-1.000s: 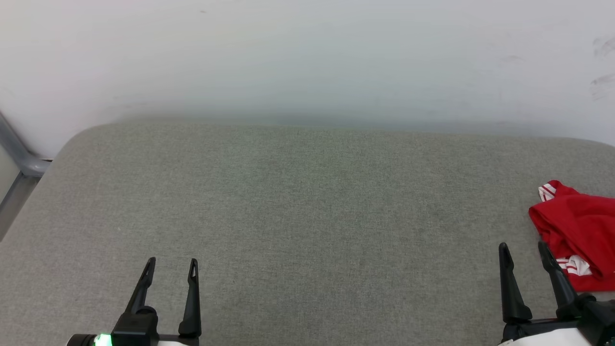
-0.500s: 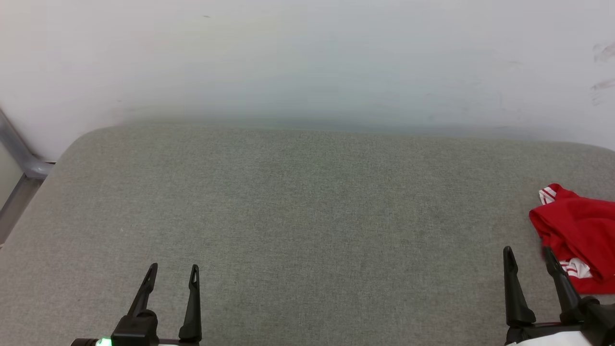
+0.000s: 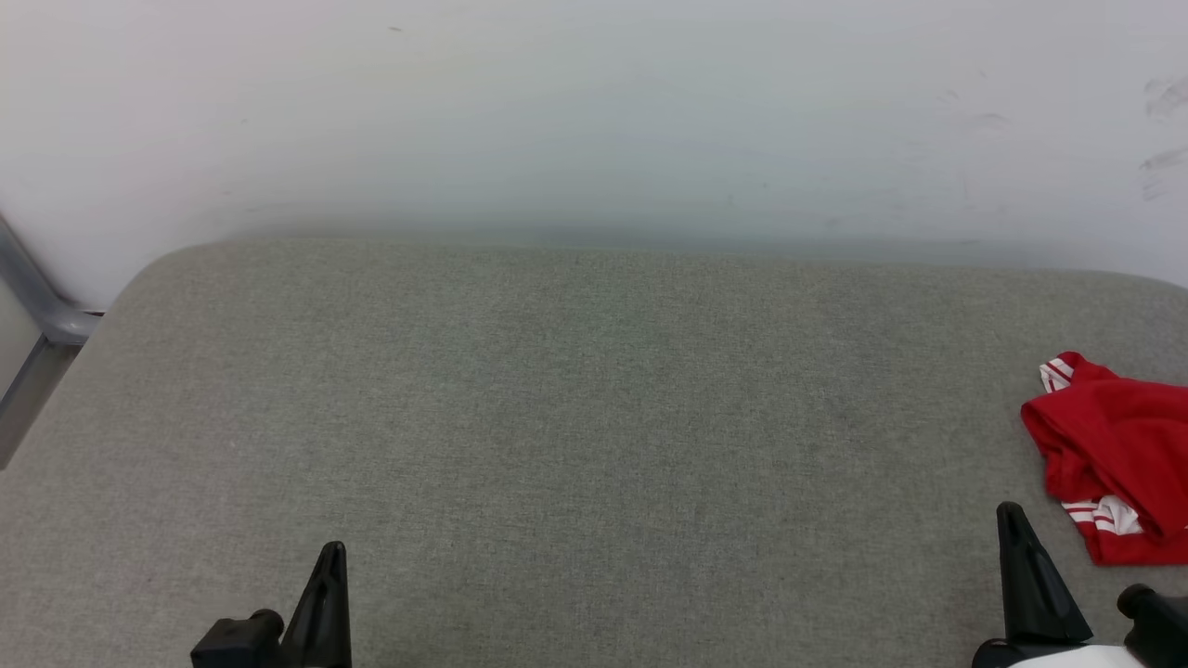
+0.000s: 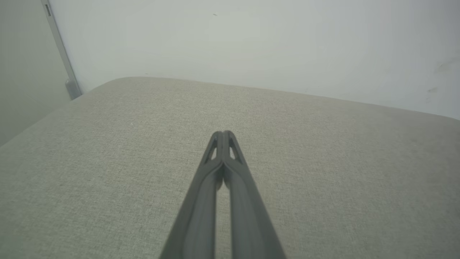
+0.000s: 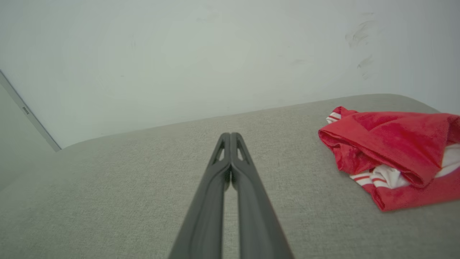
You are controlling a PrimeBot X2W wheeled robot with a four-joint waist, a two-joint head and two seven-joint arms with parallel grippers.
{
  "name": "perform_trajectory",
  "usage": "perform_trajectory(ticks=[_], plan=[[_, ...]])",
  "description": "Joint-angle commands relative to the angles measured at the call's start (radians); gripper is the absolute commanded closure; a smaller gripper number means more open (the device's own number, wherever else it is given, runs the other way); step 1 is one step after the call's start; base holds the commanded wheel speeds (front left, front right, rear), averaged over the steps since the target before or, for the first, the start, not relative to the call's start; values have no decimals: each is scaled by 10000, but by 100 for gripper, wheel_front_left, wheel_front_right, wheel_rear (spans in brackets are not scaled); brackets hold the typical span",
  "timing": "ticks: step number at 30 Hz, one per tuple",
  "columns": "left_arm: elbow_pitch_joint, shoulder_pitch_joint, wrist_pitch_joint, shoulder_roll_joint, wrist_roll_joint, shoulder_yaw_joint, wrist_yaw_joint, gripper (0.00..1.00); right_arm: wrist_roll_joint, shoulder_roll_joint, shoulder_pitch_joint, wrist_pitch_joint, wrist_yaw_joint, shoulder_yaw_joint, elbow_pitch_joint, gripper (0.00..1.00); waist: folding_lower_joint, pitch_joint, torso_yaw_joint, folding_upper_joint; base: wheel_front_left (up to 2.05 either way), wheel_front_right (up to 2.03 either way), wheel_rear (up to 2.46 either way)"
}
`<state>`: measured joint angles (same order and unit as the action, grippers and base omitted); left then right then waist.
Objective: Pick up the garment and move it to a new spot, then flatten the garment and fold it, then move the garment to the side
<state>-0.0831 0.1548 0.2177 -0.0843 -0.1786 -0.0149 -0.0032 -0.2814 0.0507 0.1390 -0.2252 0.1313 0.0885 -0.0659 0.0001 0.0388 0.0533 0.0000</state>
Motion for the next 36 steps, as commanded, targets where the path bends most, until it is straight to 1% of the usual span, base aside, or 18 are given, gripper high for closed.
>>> perform_trajectory(ticks=[1, 17, 36], plan=[[98, -306, -76, -14, -420, 97, -54, 100, -417, 27, -325, 81, -1, 11, 104, 100, 0, -4, -5, 0, 0, 0, 0], [-240, -814, -759, 63, -3429, 341, -325, 100, -3238, 62, -813, 761, -2, 19, -297, 100, 0, -61, -78, 0, 0, 0, 0], [-605, -1336, -1452, 135, -6355, 600, -589, 100, -5979, 81, -1288, 1437, -3, 47, -692, 100, 0, -129, -164, 0, 0, 0, 0]])
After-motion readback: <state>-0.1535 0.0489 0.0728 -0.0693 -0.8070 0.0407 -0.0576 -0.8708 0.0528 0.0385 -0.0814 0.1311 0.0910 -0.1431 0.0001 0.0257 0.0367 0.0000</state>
